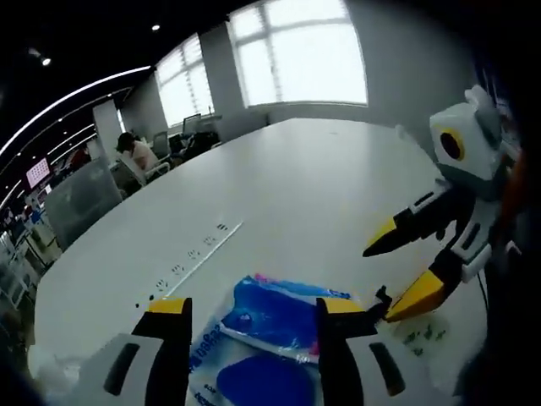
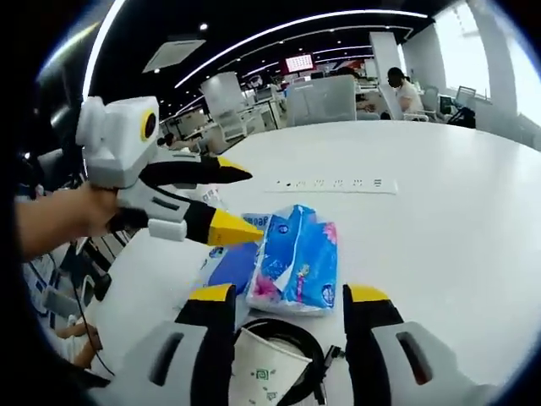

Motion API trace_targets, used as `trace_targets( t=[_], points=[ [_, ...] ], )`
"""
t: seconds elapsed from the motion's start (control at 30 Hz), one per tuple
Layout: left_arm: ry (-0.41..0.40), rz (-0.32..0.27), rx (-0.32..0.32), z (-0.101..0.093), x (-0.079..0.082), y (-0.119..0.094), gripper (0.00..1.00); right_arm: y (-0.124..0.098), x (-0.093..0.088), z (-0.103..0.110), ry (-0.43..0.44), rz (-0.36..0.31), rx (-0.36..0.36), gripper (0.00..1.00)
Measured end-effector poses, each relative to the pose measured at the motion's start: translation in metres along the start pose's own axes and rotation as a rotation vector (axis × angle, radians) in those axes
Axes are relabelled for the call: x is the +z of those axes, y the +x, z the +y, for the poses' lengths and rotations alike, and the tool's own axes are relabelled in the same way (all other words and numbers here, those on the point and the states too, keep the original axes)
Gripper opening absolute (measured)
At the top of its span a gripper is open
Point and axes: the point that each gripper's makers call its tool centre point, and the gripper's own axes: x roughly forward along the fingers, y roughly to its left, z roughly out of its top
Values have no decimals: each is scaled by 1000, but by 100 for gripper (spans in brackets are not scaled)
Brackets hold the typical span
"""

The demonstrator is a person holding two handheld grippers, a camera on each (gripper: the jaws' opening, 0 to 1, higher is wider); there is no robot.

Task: Arrange the tabletop items into an orderly group along one side of the table until the central work area is clear of visible clutter.

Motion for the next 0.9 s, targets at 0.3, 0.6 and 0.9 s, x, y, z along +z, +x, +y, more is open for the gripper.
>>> trace_targets(
  t=[0.3,0.6,0.9],
  points=[
    [16,69,-40,-1,-10,20,51,10,-3,1,15,22,-10,36],
    [-4,78,-36,14,-6,32,42,23,-4,-1,33,66,-21,30],
    [-63,95,-45,21,-7,49,37,34,-9,-3,65,90,9,23]
  ],
)
